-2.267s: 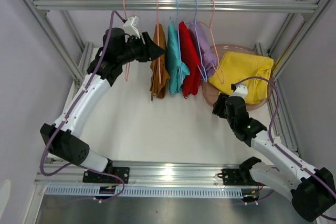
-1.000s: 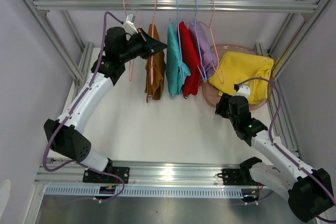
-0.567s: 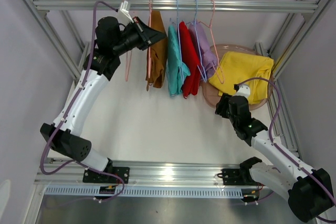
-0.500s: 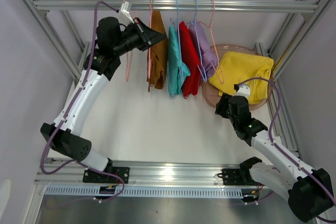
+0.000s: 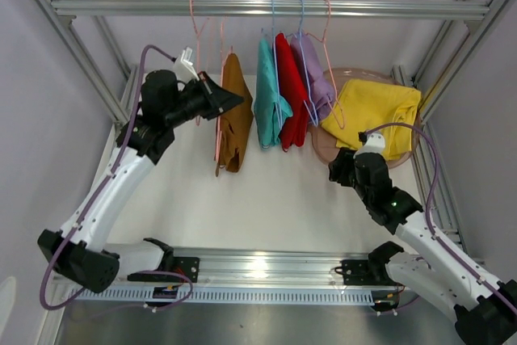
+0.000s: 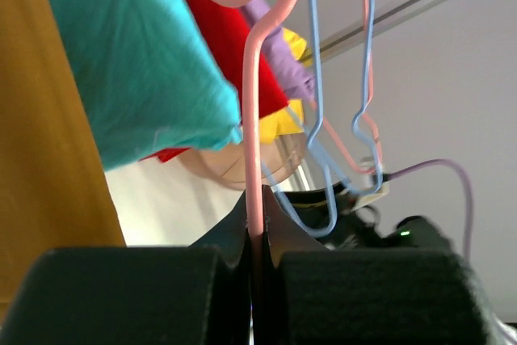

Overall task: Remove the trousers from the hanger
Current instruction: Pick up the hanger from the clothesline.

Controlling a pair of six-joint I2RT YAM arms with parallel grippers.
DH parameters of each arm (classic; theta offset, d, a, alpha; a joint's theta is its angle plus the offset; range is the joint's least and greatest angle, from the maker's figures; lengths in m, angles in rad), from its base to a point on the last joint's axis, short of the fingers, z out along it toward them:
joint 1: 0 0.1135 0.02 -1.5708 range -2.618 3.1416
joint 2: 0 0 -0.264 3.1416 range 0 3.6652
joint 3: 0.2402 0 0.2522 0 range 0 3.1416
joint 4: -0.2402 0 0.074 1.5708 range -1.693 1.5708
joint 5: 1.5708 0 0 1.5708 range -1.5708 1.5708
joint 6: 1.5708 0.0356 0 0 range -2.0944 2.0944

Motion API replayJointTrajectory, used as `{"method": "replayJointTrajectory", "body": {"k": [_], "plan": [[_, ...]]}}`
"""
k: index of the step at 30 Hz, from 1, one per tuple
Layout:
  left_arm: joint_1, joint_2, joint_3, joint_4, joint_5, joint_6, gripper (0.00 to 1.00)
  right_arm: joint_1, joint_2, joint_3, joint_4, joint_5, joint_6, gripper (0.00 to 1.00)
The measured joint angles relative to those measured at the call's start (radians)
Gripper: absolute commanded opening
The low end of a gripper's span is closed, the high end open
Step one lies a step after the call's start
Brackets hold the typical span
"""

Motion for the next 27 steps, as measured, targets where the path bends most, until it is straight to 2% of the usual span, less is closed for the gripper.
{"method": "replayJointTrajectory", "body": {"k": [8, 15, 19, 23, 27], "plan": [[-0.057, -0.167, -0.172, -0.018, -0.114, 0.074, 0.00, 0.144, -0.012, 0.037, 0.016, -0.065, -0.070, 0.65], [-0.071, -0.187, -0.264, -0.010, -0.181, 0.145, 0.01, 0.411, 0.132, 0.145, 0.068, -0.060, -0.166, 0.70], [-0.072, -0.192, -0.295, 0.006, -0.190, 0.168, 0.00, 0.544, 0.253, 0.267, 0.115, -0.040, -0.235, 0.71], [-0.072, -0.199, -0.310, 0.014, -0.197, 0.182, 0.00, 0.606, 0.375, 0.373, 0.184, -0.014, -0.312, 0.72], [-0.072, -0.208, -0.323, 0.016, -0.198, 0.190, 0.00, 0.615, 0.470, 0.415, 0.257, -0.012, -0.385, 0.73]]}}
